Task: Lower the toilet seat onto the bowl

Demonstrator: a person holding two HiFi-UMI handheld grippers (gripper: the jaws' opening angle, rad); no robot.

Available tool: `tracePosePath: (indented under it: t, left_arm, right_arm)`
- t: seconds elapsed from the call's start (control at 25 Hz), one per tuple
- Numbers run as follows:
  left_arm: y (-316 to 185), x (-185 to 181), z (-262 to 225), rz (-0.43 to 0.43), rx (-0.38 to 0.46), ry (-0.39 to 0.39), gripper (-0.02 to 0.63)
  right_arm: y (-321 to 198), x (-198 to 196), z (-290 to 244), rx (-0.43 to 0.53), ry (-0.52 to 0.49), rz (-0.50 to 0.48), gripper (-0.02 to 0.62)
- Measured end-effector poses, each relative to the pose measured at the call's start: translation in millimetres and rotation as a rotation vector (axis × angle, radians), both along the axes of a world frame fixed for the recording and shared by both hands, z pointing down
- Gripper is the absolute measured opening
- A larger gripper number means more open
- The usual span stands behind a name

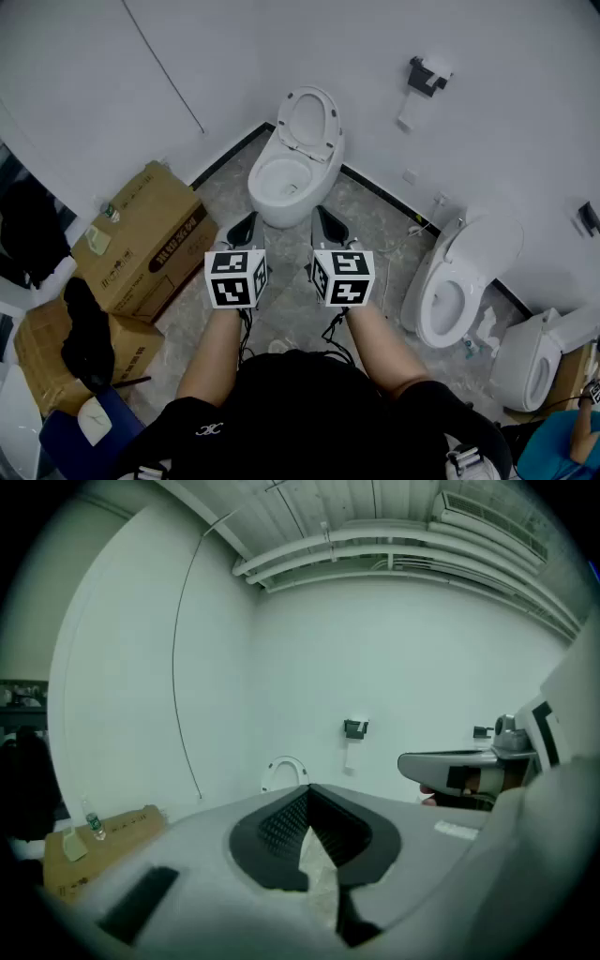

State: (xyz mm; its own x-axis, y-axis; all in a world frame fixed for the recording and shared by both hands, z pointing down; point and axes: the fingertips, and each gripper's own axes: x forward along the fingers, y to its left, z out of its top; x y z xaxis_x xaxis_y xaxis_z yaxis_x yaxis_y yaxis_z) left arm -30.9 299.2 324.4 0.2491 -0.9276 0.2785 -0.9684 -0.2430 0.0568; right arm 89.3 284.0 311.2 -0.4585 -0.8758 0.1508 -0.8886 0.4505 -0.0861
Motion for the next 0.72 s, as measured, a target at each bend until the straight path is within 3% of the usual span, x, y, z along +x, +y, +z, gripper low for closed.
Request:
tracePosePath:
  t: [0.32, 0.72]
  left_arm:
    - [-17, -31, 4, -0.001, -0.005, 0.007, 0.009]
    - [-42, -54, 10, 0.062, -0.010, 0.013, 0.009]
  right_arm:
    - [-13, -30, -2, 0.024, -0.023, 0.001, 0.008]
    - [-31, -63, 8, 0.007, 0.001, 0.030, 0.008]
